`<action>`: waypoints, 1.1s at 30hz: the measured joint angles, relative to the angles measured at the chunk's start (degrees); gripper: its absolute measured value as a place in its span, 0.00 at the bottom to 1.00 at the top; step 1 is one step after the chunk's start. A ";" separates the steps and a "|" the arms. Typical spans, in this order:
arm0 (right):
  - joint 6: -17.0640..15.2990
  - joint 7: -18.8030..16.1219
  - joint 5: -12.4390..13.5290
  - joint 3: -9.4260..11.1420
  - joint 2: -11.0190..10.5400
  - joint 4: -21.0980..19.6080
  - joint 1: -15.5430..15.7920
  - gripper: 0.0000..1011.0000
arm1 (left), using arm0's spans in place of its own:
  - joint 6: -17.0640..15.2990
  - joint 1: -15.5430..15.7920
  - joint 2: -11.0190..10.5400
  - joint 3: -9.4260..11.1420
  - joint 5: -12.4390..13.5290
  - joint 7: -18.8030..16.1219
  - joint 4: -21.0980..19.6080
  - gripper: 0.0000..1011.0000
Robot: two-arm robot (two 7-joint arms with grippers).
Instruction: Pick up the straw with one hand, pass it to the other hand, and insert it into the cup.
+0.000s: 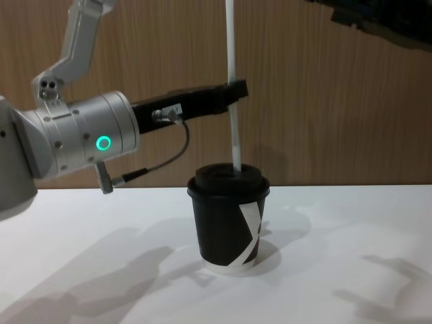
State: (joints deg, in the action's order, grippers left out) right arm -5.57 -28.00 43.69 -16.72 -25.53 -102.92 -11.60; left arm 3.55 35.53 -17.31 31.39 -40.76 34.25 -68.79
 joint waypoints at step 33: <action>0.03 0.11 0.00 -0.16 -0.35 -0.27 0.15 0.99 | 1.67 -5.45 -1.25 -1.25 3.66 -3.53 -4.02 0.96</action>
State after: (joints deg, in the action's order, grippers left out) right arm -5.55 -27.88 43.70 -16.89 -25.88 -103.20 -11.45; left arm 5.22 30.08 -18.56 30.14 -37.11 30.73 -72.81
